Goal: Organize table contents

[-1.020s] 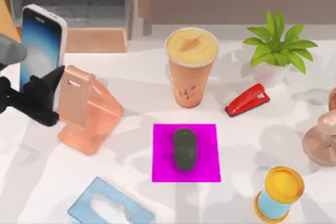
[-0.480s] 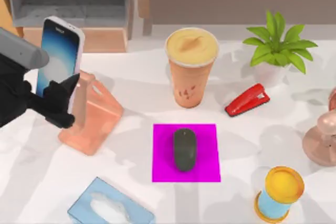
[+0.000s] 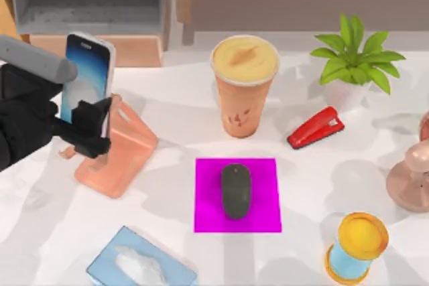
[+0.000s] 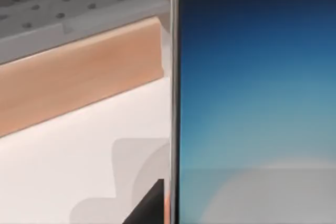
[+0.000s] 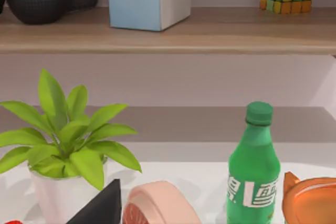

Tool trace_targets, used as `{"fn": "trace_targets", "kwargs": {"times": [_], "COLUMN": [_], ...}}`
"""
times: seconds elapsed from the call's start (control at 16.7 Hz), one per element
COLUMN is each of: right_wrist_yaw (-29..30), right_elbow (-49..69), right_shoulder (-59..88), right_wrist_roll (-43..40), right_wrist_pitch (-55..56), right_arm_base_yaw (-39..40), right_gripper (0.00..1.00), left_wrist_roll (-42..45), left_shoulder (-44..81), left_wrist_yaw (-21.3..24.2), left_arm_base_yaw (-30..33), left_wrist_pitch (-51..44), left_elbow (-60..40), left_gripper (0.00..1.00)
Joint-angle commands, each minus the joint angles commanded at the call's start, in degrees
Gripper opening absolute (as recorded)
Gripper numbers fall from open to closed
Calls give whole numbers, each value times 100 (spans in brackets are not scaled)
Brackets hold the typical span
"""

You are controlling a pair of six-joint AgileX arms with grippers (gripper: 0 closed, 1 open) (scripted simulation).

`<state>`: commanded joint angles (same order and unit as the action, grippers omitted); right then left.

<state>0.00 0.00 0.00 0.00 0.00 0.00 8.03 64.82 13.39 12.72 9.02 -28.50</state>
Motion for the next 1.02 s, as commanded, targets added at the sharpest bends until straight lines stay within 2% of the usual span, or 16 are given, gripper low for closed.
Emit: {"fn": "trace_targets", "kwargs": {"times": [0.12,0.9,1.02], "right_wrist_yaw": [0,0,0], "right_elbow": [0,0,0], "right_shoulder": [0,0,0], "right_wrist_roll": [0,0,0], "right_wrist_pitch": [0,0,0], "right_arm_base_yaw": [0,0,0], "right_gripper": [100,100,100], "left_wrist_roll": [0,0,0], "left_shoulder": [0,0,0], "left_wrist_yaw": [0,0,0], "left_arm_base_yaw": [0,0,0], "left_wrist_pitch": [0,0,0], "left_elbow": [0,0,0], "left_gripper": [0,98,100]}}
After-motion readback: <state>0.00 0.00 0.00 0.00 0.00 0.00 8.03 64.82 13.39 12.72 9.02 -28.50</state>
